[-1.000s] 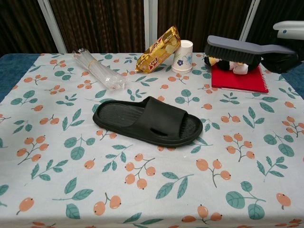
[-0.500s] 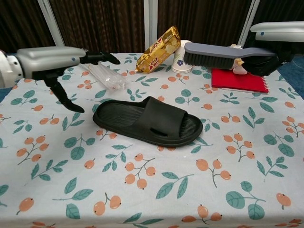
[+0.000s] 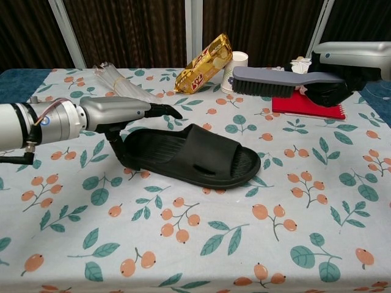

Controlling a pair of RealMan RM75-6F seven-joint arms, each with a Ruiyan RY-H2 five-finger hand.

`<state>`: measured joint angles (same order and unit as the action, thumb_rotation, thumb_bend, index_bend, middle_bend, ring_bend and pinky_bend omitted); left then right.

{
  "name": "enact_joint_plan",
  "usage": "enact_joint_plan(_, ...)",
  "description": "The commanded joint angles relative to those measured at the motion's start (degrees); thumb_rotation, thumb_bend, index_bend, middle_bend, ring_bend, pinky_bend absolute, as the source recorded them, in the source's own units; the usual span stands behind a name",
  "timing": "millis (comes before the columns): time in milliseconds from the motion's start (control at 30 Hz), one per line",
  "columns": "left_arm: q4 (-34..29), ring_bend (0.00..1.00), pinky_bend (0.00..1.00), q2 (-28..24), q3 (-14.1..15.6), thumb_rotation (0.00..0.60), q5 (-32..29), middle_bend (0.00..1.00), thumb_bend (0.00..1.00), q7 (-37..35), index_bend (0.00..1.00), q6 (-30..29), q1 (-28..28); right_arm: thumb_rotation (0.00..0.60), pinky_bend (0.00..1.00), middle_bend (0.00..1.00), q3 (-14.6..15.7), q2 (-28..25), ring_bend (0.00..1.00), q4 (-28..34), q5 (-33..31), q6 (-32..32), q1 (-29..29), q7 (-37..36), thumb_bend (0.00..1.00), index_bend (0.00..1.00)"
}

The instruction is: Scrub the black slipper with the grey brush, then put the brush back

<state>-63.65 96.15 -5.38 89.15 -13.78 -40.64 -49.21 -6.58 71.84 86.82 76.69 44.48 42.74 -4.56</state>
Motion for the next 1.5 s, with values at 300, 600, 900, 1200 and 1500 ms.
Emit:
enact_joint_plan(300,3.6,0.15,0.19,3.2,-0.6,0.6,-3.3,0.28,0.18,-2.6,0.25,1.4,-2.5,0.6,1.0,1.0,1.5,3.8,1.0,-2.6,-1.2,0.2,-0.4,3.8,0.62,1.0)
enact_joint_plan(600,3.8,0.33,0.34,3.4,-0.2,0.6,-4.9,0.5,0.19,-4.3,0.42,1.7,-2.8,0.6,1.0,1.0,2.0,11.6,1.0,-8.1,-1.0,-0.6,1.0,6.5,0.62,1.0)
enact_joint_plan(900,2.5,0.34,0.34,2.9,-0.5,0.6,-7.5,0.51,0.2,-3.0,0.43,2.4,-2.7,0.6,1.0,1.0,2.4,18.8,1.0,-12.9,-0.3,-2.4,2.9,8.2,0.62,1.0)
enact_joint_plan(1200,1.6,0.34,0.34,2.4,-0.7,0.6,-9.2,0.51,0.2,-2.6,0.43,3.1,-2.8,0.6,1.0,1.0,0.1,25.6,1.0,-20.4,-4.4,2.6,2.6,19.7,0.62,1.0)
enact_joint_plan(1500,1.1,0.34,0.34,2.2,-0.6,0.6,-10.0,0.51,0.2,-2.2,0.42,3.4,-2.9,0.6,1.0,1.0,-1.0,23.1,1.0,-18.3,-2.8,6.1,1.3,16.8,0.62,1.0)
